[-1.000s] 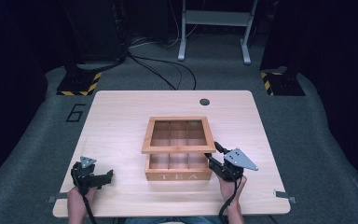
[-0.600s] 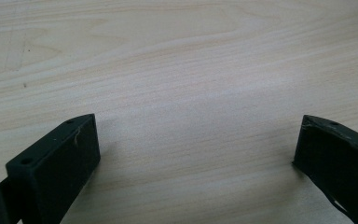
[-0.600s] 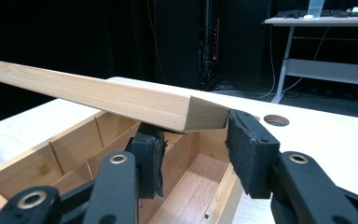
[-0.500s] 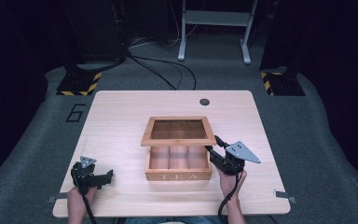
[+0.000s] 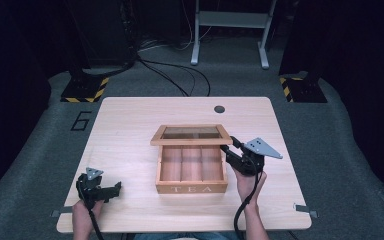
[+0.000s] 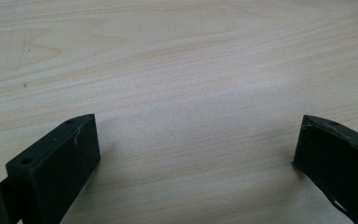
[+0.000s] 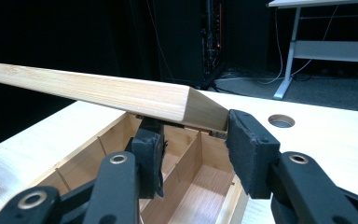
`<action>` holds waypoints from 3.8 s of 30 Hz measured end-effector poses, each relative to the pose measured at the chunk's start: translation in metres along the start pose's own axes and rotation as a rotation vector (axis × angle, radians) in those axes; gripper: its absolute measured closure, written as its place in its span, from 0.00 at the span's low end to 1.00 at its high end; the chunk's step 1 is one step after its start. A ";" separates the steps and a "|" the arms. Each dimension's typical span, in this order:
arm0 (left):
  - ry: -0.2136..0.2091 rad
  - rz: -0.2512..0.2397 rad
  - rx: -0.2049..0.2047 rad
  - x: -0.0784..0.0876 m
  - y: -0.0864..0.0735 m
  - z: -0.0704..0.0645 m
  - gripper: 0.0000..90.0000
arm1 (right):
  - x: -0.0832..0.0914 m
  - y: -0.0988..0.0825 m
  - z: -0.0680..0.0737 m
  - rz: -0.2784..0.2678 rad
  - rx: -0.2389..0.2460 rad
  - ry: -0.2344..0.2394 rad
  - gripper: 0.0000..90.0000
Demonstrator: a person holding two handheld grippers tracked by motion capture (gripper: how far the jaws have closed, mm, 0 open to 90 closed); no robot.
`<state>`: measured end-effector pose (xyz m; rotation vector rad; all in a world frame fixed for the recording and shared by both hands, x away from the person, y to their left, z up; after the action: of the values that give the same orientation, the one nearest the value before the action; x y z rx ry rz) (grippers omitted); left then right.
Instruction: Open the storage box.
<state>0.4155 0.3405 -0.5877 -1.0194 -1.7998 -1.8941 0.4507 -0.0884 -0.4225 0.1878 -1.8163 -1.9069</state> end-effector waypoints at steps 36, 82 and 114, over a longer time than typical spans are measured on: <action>-0.001 0.007 -0.009 0.001 0.000 0.000 0.00 | -0.027 0.049 -0.013 0.043 -0.011 0.013 0.64; -0.001 0.006 -0.008 0.000 0.000 0.000 0.00 | -0.030 0.053 -0.015 0.041 -0.002 0.015 0.65; 0.001 0.006 -0.005 0.001 -0.001 0.000 0.00 | -0.029 0.053 -0.015 0.043 -0.001 0.013 0.65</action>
<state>0.4147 0.3405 -0.5878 -1.0248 -1.7902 -1.8963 0.4963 -0.0880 -0.3792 0.1586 -1.7972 -1.8723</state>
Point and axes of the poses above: each handheld gripper's, and its own axes: x roughly backward along the jaws, y roughly out of its top, z roughly to its left, the point moved 8 cm from there along -x, roughly forward along the jaws, and after that the axes turned 5 degrees about -y, right-handed, at the moved point
